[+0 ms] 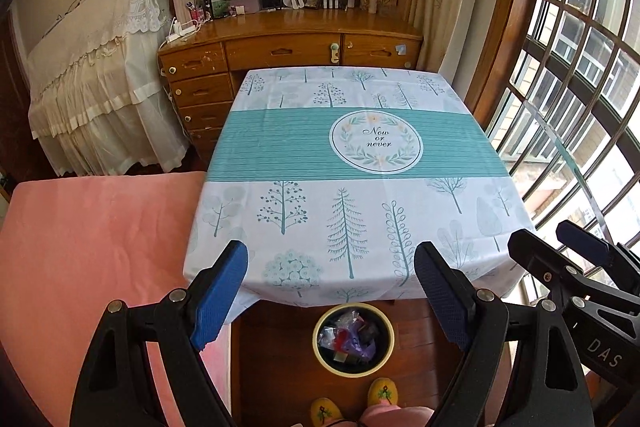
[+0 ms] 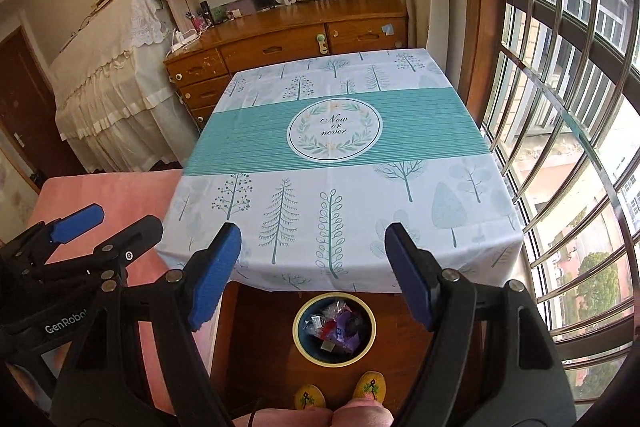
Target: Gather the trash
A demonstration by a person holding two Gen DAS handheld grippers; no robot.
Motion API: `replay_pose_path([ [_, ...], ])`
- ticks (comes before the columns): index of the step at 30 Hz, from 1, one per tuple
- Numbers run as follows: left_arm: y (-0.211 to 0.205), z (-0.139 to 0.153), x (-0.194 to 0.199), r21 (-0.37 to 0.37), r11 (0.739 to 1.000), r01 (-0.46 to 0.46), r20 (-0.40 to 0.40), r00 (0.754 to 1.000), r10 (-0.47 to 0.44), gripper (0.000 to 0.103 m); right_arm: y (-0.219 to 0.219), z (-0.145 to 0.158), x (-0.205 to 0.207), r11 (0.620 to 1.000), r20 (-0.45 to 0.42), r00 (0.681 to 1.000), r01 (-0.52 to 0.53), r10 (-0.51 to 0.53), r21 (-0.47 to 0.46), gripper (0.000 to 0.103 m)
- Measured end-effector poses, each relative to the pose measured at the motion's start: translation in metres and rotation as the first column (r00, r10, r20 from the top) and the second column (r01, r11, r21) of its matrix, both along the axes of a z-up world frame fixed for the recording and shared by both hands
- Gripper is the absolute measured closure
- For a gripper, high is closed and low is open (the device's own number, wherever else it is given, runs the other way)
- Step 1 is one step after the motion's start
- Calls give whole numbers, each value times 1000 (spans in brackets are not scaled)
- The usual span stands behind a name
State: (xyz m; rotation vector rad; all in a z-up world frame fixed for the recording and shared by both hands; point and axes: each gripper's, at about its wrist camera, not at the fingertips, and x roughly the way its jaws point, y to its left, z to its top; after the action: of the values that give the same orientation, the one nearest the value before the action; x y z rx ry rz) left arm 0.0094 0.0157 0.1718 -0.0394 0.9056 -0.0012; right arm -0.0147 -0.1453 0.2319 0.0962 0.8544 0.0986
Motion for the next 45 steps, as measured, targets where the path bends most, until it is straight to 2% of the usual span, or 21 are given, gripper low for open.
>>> replay_pose_path([
  [8, -1, 3, -2, -15, 1000, -17, 4, 1000, 17, 16, -1, 7, -4, 1000, 12, 1000, -5, 5, 1, 31],
  [45, -22, -5, -3, 8, 998, -69, -24, 997, 69, 16, -22, -6, 7, 998, -15, 998, -62, 62, 15, 31],
])
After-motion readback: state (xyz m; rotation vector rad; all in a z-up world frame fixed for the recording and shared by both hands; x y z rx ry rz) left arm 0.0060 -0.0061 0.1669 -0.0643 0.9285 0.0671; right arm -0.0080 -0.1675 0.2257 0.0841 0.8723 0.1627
